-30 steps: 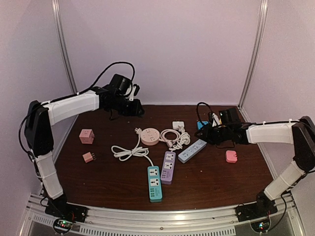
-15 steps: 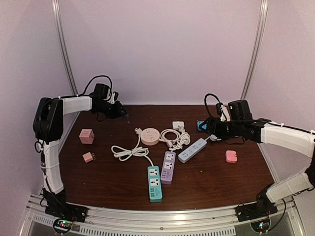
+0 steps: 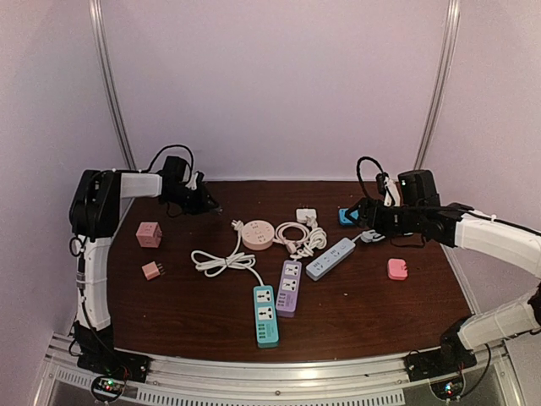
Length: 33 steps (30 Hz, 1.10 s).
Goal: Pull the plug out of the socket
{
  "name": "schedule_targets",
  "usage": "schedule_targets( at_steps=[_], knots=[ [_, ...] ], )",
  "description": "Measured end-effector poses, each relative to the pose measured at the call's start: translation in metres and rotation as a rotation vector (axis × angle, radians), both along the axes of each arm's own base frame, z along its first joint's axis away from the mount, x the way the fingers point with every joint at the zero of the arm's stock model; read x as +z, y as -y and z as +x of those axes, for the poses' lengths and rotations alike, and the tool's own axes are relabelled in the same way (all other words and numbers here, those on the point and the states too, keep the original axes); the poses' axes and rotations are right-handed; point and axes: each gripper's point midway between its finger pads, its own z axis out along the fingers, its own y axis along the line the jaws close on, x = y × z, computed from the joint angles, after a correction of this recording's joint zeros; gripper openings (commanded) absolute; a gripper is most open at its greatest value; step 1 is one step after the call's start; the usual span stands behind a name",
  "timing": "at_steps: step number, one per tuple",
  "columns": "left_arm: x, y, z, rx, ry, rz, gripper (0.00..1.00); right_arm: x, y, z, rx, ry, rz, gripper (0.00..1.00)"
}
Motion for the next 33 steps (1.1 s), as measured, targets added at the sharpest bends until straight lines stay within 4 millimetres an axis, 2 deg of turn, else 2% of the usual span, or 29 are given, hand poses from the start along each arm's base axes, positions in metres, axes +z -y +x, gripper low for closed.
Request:
schedule_targets(
  at_steps=[12,20,26,33],
  knots=[
    [-0.016,0.0,-0.002,-0.014,-0.022,0.008,0.31,-0.001,0.0,0.0,0.001,-0.002,-0.002,0.85],
    [-0.02,-0.002,-0.004,-0.02,-0.022,0.032,0.58,-0.002,0.0,-0.001,0.001,-0.006,-0.005,0.88],
    [-0.021,-0.006,-0.003,-0.019,-0.013,0.061,0.7,-0.003,0.001,-0.002,0.001,-0.011,-0.007,0.89],
    [-0.016,-0.014,-0.001,-0.009,0.007,0.125,0.89,-0.007,0.004,-0.001,-0.014,-0.015,-0.025,1.0]
  ],
)
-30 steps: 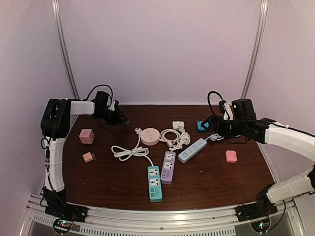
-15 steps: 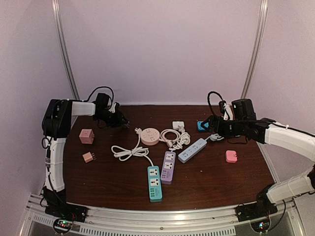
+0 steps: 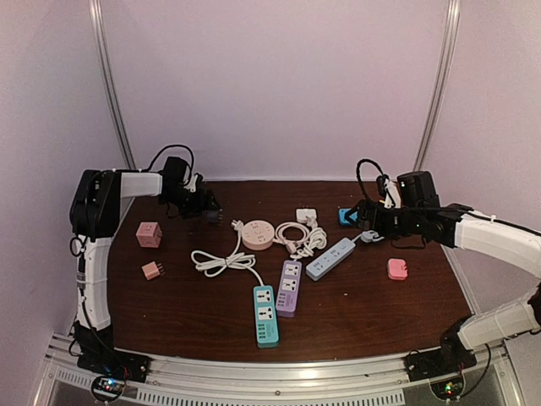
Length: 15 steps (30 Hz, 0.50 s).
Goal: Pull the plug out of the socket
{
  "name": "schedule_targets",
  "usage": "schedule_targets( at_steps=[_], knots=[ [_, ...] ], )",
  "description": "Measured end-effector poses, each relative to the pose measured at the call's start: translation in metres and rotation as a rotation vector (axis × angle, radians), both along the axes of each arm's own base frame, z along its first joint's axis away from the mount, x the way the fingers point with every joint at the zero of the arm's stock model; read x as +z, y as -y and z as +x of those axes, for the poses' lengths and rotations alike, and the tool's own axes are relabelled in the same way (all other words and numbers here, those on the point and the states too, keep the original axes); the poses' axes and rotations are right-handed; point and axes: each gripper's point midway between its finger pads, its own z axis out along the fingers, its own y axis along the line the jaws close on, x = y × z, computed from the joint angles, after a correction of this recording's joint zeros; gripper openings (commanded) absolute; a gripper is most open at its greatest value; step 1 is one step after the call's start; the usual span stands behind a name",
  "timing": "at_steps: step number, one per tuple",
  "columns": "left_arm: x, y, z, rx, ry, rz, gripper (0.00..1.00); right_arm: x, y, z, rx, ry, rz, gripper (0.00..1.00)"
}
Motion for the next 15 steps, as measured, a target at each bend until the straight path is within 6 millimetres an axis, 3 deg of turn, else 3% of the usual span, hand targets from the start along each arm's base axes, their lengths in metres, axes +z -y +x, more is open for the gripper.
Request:
schedule_targets(
  at_steps=[3,5,10,15],
  knots=[
    [0.011,-0.004,-0.002,0.005,0.015,0.026,0.97,-0.001,0.003,0.002,-0.012,0.007,-0.015,1.0],
    [0.024,-0.005,-0.004,0.006,0.041,0.042,0.98,-0.001,0.006,0.003,-0.025,0.014,-0.03,1.0],
    [0.081,-0.002,-0.018,0.011,0.147,0.076,0.98,-0.004,0.014,0.007,-0.063,0.028,-0.065,1.0],
    [0.132,0.018,-0.046,-0.017,0.255,0.107,0.98,-0.003,0.023,0.009,-0.107,0.049,-0.092,1.0]
  ],
)
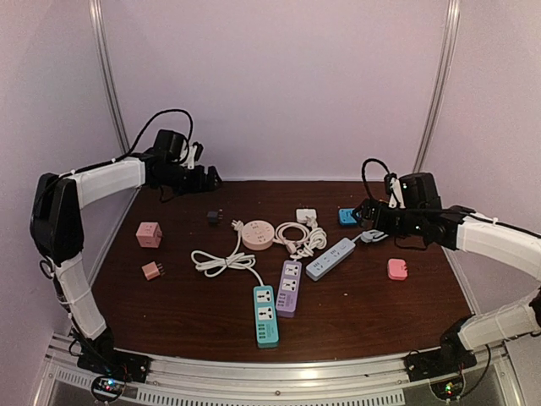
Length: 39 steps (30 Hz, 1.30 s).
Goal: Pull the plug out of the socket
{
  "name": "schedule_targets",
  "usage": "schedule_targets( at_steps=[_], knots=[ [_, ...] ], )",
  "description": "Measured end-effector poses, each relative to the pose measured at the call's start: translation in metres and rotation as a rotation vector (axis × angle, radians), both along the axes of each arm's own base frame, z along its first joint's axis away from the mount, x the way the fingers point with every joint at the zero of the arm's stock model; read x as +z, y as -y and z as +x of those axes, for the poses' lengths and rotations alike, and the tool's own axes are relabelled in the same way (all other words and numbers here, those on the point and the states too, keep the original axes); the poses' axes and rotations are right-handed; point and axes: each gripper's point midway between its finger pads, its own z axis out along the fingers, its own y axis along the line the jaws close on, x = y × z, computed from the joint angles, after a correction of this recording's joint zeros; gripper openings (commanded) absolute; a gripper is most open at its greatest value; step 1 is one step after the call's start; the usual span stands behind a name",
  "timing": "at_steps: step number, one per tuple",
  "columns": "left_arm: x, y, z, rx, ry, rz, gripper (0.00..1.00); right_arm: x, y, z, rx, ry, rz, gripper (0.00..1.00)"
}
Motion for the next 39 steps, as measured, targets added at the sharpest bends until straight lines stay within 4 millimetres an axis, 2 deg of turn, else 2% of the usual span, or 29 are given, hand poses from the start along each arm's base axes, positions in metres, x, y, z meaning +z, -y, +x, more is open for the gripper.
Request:
schedule_targets(
  at_steps=[4,8,13,17,22,28,31,34,39],
  knots=[
    [0.019,0.013,-0.028,-0.026,0.05,0.034,0.98,0.01,0.01,0.004,-0.043,0.051,-0.032,1.0],
    [0.024,0.011,-0.055,-0.024,0.075,0.064,0.98,0.016,0.026,0.009,-0.115,0.114,-0.076,1.0],
    [0.039,-0.016,-0.077,0.04,0.13,0.112,0.98,0.008,0.049,0.008,-0.174,0.203,-0.18,1.0],
    [0.053,-0.045,-0.093,0.13,0.211,0.163,0.98,0.002,0.063,0.004,-0.188,0.263,-0.258,1.0],
    [0.05,-0.067,-0.113,0.167,0.294,0.201,0.98,0.007,0.093,0.011,-0.255,0.325,-0.331,1.0],
    [0.046,-0.082,-0.124,0.183,0.356,0.208,0.98,0.001,0.151,0.014,-0.405,0.344,-0.401,1.0],
    [0.056,-0.085,-0.126,0.179,0.416,0.183,0.98,-0.006,0.184,0.012,-0.5,0.34,-0.426,1.0],
    [0.063,-0.085,-0.129,0.171,0.474,0.167,0.98,-0.012,0.208,0.008,-0.571,0.361,-0.45,1.0],
    [0.057,-0.088,-0.13,0.168,0.502,0.172,0.98,-0.034,0.227,0.009,-0.622,0.387,-0.492,1.0]
  ],
)
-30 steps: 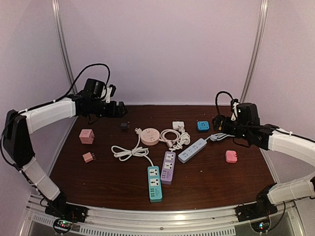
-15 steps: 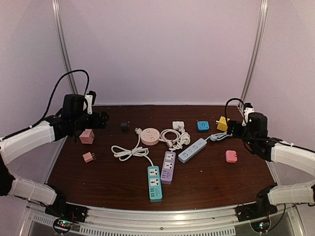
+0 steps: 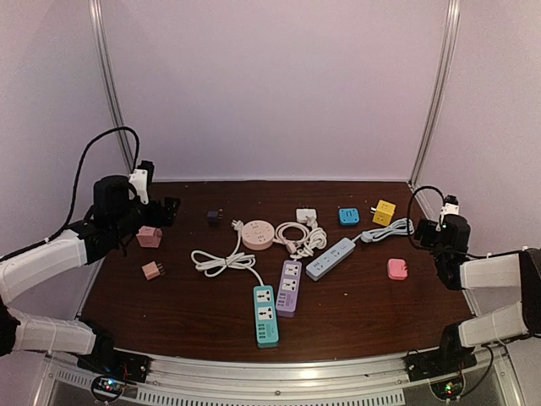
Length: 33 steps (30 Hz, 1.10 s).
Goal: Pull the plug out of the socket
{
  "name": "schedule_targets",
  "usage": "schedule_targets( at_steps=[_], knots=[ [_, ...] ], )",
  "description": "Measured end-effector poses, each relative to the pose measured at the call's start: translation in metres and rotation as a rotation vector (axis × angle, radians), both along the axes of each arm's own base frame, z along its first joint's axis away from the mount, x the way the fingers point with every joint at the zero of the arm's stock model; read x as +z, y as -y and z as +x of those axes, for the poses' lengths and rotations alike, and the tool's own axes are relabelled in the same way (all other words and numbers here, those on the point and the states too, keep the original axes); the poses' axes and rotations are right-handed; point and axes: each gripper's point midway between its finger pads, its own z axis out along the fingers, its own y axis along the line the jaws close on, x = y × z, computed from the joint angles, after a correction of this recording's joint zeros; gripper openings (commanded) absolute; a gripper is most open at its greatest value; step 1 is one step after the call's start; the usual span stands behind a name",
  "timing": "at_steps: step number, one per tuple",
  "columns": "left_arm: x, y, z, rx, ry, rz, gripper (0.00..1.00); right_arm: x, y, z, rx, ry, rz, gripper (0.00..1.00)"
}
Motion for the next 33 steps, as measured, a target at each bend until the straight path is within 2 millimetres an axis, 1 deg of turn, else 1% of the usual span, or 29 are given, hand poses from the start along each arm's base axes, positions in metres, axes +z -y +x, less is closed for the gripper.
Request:
schedule_targets(
  at_steps=[2,5,7,10,14,17,20,22,25,28,30,33],
  knots=[
    [-0.008,-0.006,0.0,0.016,-0.003,0.003,0.98,-0.013,0.001,0.004,0.0,-0.009,-0.017,1.0],
    [-0.021,-0.022,-0.003,0.063,-0.008,0.013,0.98,-0.022,0.0,0.007,0.014,0.001,-0.041,1.0],
    [-0.03,-0.033,-0.005,0.1,-0.014,0.023,0.98,-0.022,-0.002,0.012,0.035,0.024,-0.054,1.0],
    [-0.038,-0.047,-0.004,0.149,-0.024,0.036,0.98,-0.019,-0.01,0.021,0.084,0.07,-0.076,1.0],
    [-0.04,-0.067,0.001,0.221,-0.008,0.063,0.98,-0.029,-0.018,0.025,0.141,0.06,-0.098,1.0],
    [-0.043,-0.083,0.004,0.284,0.009,0.099,0.98,-0.02,-0.022,0.027,0.161,0.094,-0.111,1.0],
    [-0.05,-0.102,0.007,0.358,0.021,0.146,0.98,-0.015,-0.024,0.028,0.171,0.113,-0.118,1.0],
    [-0.06,-0.115,0.009,0.412,0.021,0.182,0.98,-0.014,-0.024,0.028,0.174,0.119,-0.12,1.0],
    [-0.081,-0.131,0.011,0.475,0.01,0.22,0.98,-0.011,-0.024,0.028,0.176,0.127,-0.123,1.0],
    [-0.101,-0.14,0.015,0.515,-0.002,0.26,0.98,-0.011,-0.024,0.028,0.176,0.128,-0.123,1.0],
    [-0.11,-0.141,0.017,0.518,0.005,0.282,0.98,-0.011,-0.025,0.028,0.177,0.128,-0.123,1.0],
    [-0.113,-0.142,0.016,0.515,0.04,0.291,0.98,-0.011,-0.025,0.028,0.177,0.128,-0.124,1.0]
  ],
)
